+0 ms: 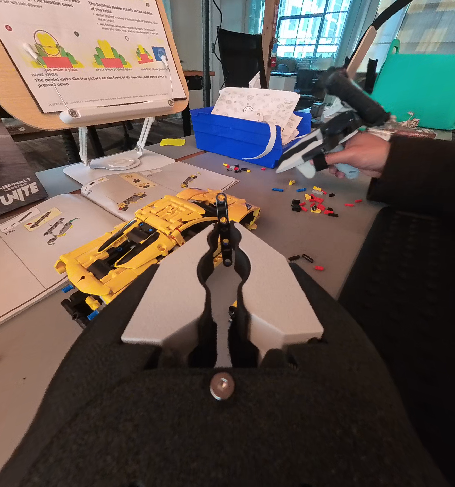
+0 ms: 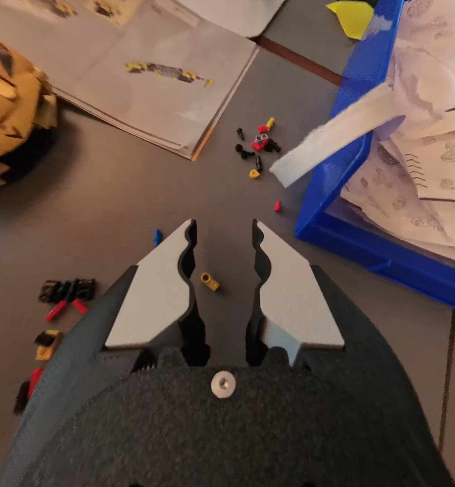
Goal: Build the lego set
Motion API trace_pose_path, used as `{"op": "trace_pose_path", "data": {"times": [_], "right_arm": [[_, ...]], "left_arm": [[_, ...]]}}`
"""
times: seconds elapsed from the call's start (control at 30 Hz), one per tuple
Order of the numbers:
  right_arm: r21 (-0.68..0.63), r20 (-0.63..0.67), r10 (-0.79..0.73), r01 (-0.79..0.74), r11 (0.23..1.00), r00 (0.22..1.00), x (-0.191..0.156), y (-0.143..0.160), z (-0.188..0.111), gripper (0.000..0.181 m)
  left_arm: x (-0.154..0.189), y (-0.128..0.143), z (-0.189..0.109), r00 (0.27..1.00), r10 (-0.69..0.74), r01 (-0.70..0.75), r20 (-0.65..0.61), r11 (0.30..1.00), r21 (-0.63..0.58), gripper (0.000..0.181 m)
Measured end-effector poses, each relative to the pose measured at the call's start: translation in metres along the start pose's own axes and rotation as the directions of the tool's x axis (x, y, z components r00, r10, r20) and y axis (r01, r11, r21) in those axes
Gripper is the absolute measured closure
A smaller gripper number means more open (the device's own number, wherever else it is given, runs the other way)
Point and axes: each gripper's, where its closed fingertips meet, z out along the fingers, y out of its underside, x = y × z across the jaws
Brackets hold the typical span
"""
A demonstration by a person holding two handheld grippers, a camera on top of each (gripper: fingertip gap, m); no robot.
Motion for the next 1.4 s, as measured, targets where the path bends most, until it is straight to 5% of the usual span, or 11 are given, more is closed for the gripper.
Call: {"op": "trace_pose_path", "data": {"times": [0.4, 0.67, 0.9, 1.1, 1.4], "right_arm": [[-0.109, -0.22, 0.12, -0.147, 0.983, 0.968, 0.025, 0.001, 0.04, 0.132], [-0.112, -0.282, 0.138, -0.175, 0.978, 0.95, 0.033, -0.001, 0.046, 0.145], [-0.086, -0.348, 0.125, -0.165, 0.983, 0.929, 0.035, -0.01, 0.034, 0.138], [-0.193, -0.41, 0.068, -0.159, 0.968, 0.91, 0.034, -0.014, 0.034, 0.132], [-0.182, -0.358, 0.307, -0.388, 0.903, 0.882, 0.031, -0.002, 0.05, 0.128]], "left_arm": [[0.004, -0.003, -0.004, 1.0, -0.017, 0.017, -0.022, 1.0, 0.022, 0.174], [0.009, -0.004, -0.005, 0.999, -0.005, 0.006, -0.039, 1.0, 0.027, 0.174], [0.01, -0.005, -0.005, 0.999, -0.004, 0.006, -0.044, 0.999, 0.036, 0.174], [0.012, -0.007, -0.008, 0.997, -0.039, 0.043, -0.07, 0.998, 0.054, 0.174], [0.012, -0.013, -0.013, 0.986, -0.108, 0.12, -0.124, 0.988, 0.092, 0.174]]}}
